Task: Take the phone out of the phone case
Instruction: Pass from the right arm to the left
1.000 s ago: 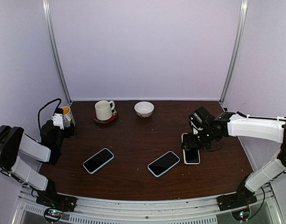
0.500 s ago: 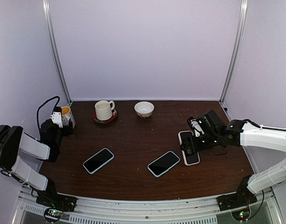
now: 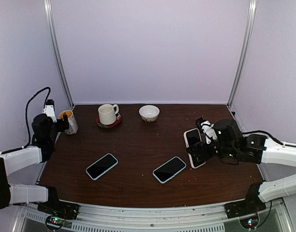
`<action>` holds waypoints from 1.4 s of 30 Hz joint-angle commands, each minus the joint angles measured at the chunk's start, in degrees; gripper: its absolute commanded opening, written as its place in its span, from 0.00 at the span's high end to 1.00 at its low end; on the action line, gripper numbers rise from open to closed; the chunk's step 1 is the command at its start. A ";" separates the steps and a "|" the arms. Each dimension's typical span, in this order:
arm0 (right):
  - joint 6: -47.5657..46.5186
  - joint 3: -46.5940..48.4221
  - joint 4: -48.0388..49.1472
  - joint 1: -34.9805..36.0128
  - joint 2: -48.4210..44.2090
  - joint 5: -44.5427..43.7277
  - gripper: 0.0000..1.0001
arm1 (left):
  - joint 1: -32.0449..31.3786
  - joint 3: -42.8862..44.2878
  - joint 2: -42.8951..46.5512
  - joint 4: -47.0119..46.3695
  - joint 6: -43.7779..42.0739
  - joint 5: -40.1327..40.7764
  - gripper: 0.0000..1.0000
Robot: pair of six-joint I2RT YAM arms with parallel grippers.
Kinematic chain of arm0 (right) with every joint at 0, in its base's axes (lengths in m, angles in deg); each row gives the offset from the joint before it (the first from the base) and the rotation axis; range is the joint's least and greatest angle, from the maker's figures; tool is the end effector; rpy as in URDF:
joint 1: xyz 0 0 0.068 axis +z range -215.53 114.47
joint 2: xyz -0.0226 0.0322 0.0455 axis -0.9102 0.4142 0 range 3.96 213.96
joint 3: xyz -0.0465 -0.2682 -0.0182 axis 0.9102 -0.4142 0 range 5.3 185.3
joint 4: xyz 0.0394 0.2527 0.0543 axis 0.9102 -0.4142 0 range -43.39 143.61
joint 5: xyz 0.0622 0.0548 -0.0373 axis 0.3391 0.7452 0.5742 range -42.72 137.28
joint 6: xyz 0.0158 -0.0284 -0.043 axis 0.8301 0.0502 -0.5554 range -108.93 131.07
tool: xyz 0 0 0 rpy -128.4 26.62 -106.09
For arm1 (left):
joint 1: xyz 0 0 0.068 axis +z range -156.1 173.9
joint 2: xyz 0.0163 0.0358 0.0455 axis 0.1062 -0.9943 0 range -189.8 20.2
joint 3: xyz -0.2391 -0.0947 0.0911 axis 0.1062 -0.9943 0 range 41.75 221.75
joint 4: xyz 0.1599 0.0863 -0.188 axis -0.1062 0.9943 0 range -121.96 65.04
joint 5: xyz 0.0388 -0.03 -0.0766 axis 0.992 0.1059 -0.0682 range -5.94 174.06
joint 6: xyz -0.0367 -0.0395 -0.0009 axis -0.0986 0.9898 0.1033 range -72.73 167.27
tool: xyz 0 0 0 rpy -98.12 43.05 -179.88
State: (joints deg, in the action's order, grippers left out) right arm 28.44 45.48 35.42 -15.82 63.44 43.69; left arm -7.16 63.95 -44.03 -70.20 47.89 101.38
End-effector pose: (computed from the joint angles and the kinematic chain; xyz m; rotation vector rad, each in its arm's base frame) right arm 0.1464 0.1693 0.2500 -0.6022 2.2041 0.5628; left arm 0.2352 0.0062 0.2246 -0.2249 1.6231 0.2247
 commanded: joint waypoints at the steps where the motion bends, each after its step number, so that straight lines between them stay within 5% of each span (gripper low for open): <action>1: -4.25 -0.28 7.09 0.79 -3.13 -4.79 0.41 | 0.36 6.67 6.15 19.98 6.74 2.45 0.03; 9: -8.12 2.26 6.52 1.38 -3.59 -5.06 0.41 | 0.41 17.00 16.06 43.07 20.43 0.36 0.03; 19: -9.96 4.51 9.50 3.79 -3.32 0.91 0.43 | -0.98 20.90 18.99 55.83 30.00 -32.62 0.08; 28: -13.70 8.23 9.06 8.05 2.70 -2.90 0.46 | -24.35 22.90 15.22 55.81 37.91 -31.65 0.13; 42: -20.90 7.83 12.36 12.54 5.19 -5.16 0.48 | -49.80 42.94 -10.30 50.12 41.18 -32.02 0.17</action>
State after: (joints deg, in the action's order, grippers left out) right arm 11.26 53.90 40.82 -4.10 70.94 40.12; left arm -53.21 101.30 -49.01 -15.95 87.73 70.23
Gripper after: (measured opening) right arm 0.782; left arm 0.837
